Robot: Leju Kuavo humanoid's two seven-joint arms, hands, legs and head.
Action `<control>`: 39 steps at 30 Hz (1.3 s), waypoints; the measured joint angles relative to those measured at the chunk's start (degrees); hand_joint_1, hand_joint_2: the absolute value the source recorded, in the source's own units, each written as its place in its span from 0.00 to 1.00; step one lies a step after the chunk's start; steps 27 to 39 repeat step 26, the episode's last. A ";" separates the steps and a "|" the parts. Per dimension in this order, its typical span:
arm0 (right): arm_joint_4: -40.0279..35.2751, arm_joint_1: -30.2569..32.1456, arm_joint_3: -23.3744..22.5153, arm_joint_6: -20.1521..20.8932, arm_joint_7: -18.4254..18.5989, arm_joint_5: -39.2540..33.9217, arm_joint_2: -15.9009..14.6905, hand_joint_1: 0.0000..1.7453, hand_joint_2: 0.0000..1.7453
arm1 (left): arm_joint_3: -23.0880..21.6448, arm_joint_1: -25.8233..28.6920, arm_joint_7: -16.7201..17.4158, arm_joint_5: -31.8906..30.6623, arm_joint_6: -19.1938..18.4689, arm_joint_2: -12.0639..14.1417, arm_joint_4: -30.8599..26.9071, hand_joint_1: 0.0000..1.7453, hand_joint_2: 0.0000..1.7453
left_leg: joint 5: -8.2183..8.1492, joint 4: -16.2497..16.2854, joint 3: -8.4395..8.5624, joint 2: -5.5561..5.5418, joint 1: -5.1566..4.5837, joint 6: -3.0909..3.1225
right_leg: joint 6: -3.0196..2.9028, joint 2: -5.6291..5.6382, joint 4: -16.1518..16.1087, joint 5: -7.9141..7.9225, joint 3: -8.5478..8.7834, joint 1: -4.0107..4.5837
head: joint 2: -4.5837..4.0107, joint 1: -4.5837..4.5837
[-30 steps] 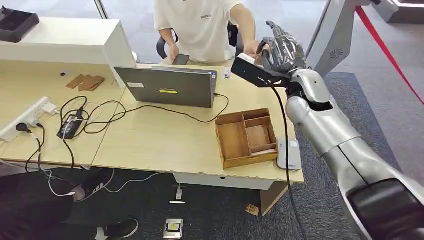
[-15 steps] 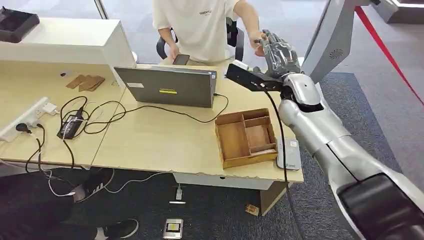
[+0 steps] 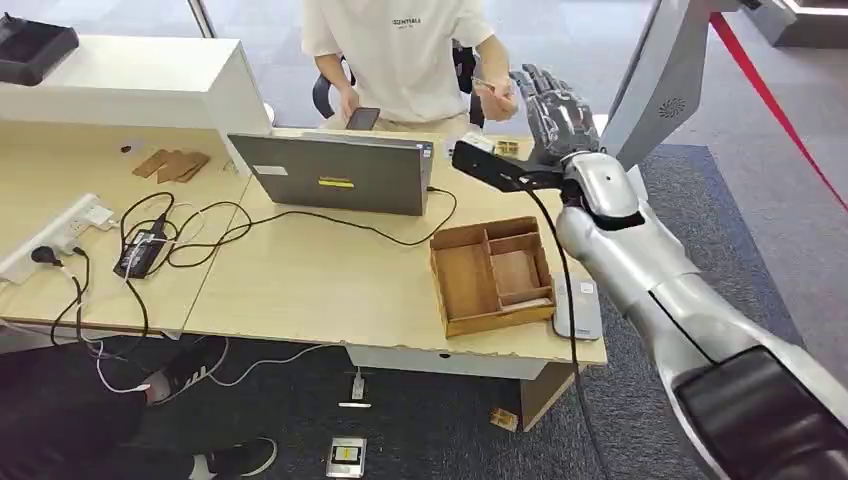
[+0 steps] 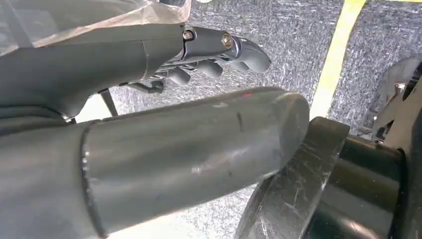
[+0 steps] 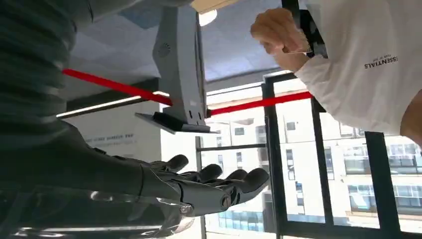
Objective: Pass the card to the sensor for recognition and then transmit it.
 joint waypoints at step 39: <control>-14.82 4.10 3.87 -8.74 1.20 10.80 -5.86 0.00 1.00 | 0.09 1.86 -0.09 1.38 0.00 0.04 0.00 0.00 0.00 | 0.02 0.00 0.04 0.02 0.00 -0.03 | -0.05 0.01 0.00 0.04 0.01 0.02 | 0.00 0.00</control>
